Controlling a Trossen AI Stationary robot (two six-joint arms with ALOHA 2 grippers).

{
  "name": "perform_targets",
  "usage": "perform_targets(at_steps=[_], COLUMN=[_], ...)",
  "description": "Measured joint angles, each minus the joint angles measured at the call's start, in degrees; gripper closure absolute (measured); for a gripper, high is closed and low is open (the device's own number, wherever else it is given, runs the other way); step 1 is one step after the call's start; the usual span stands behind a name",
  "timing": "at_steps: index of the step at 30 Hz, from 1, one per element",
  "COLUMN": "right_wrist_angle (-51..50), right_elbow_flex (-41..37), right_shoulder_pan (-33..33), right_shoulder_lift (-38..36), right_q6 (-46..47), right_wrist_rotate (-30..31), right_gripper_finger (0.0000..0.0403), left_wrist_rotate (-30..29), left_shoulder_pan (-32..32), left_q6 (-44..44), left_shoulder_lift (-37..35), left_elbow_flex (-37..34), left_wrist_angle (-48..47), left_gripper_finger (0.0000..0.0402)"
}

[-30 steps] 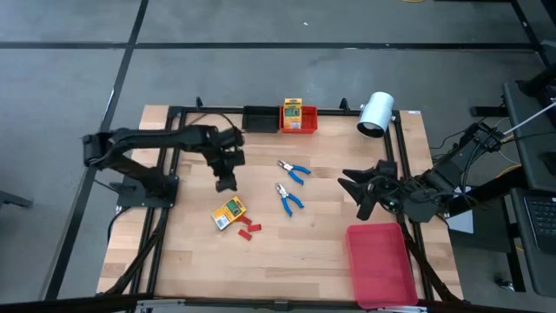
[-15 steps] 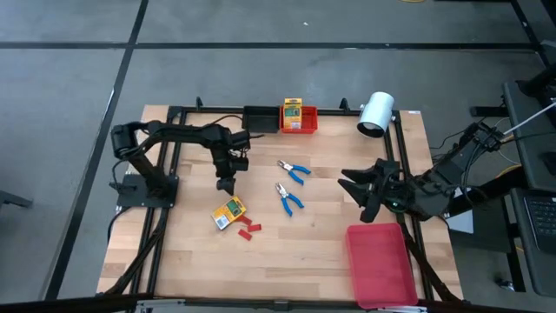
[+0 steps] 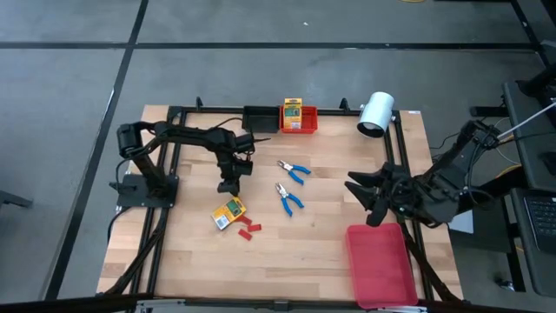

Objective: Pick & Place School Supplies
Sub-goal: Put the yellow crayon box into the red bin

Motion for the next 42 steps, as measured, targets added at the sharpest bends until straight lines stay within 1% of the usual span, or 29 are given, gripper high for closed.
perform_targets(at_steps=[13,17,21,32,42], right_wrist_angle=[0.0,0.0,0.0,0.0,0.0], right_elbow_flex=[0.0,0.0,0.0,0.0,0.0], right_shoulder_pan=[0.5,0.5,0.8,1.1,1.4], right_shoulder_lift=[0.0,0.0,0.0,0.0,0.0], right_q6=[1.1,1.1,1.1,1.1,1.1], right_wrist_rotate=[0.5,0.3,0.2,0.3,0.5], right_gripper_finger=[0.0209,0.0209,0.0209,0.0209,0.0209], left_wrist_rotate=[-1.6,-1.9,-3.5,-3.5,-3.0], left_shoulder_pan=[0.0,-0.3,-0.7,-0.8,-3.9], left_q6=[1.0,0.8,0.4,-1.5,-3.6], left_shoulder_lift=[2.9,2.9,2.9,2.9,2.9], left_elbow_flex=[-0.1,-0.8,-1.3,-2.5,-3.1], left_wrist_angle=[0.0,0.6,0.8,3.1,4.8], left_gripper_finger=[0.0272,0.0272,0.0272,0.0272,0.0274])
